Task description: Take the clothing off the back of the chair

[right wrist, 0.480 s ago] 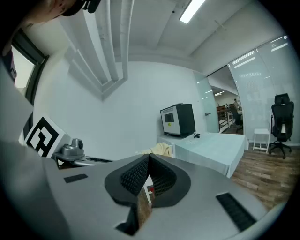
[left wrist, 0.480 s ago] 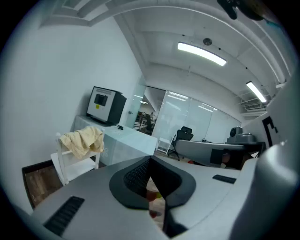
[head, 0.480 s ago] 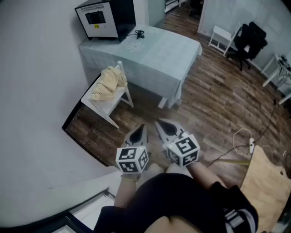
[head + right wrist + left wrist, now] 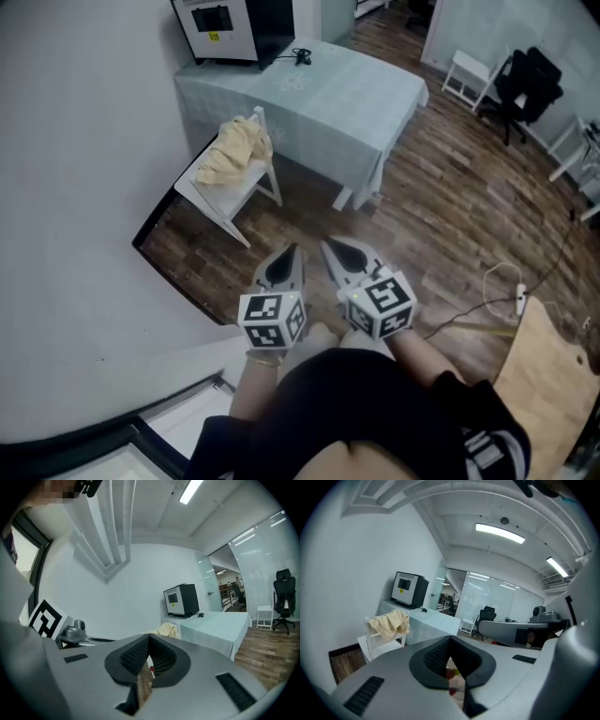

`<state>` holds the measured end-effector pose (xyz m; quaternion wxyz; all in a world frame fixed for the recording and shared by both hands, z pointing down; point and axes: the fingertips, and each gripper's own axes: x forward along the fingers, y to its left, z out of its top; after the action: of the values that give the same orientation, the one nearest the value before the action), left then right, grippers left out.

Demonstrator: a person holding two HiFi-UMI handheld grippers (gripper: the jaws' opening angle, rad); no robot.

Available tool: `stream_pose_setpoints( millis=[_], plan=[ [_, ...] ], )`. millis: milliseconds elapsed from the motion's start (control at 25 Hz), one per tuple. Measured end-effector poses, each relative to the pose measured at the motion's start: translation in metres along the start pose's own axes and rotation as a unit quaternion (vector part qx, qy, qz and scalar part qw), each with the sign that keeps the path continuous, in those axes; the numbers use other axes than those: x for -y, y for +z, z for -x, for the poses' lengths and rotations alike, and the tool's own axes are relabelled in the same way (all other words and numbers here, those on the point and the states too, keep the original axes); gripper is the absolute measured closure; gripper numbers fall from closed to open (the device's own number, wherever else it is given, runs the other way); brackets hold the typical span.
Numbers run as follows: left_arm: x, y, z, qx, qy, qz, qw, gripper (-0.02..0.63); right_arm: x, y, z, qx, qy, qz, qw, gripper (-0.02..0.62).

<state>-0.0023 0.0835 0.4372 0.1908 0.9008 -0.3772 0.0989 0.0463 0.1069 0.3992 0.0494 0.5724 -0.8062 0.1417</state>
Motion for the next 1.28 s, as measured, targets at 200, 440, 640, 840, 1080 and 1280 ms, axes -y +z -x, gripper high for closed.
stream_pose_setpoints(
  millis=[200, 440, 640, 840, 1080, 1280],
  plan=[
    [-0.002, 0.001, 0.0, 0.0, 0.001, -0.003, 1.0, 0.609, -0.006, 0.002, -0.001, -0.002, 0.006, 0.003, 1.0, 0.584],
    [-0.011, 0.0, 0.0, 0.005, 0.007, 0.001, 1.0, 0.609, -0.015, 0.004, -0.007, 0.009, 0.023, -0.011, 1.0, 0.584],
    [-0.018, 0.001, 0.0, 0.005, 0.011, 0.006, 0.9999, 0.609, -0.016, 0.005, -0.015, 0.004, 0.026, -0.018, 0.999, 0.584],
    [-0.024, 0.003, -0.004, 0.003, 0.019, 0.006, 0.9998, 0.609, -0.017, 0.008, -0.023, -0.002, 0.039, -0.025, 0.999, 0.584],
    [-0.033, 0.006, -0.015, 0.0, 0.025, 0.008, 0.9997, 0.609, -0.013, 0.007, -0.037, -0.008, 0.051, -0.037, 0.998, 0.584],
    [-0.048, 0.013, -0.028, 0.006, 0.04, 0.013, 0.9991, 0.609, -0.004, 0.013, -0.056, -0.005, 0.061, -0.034, 0.998, 0.584]
  ],
)
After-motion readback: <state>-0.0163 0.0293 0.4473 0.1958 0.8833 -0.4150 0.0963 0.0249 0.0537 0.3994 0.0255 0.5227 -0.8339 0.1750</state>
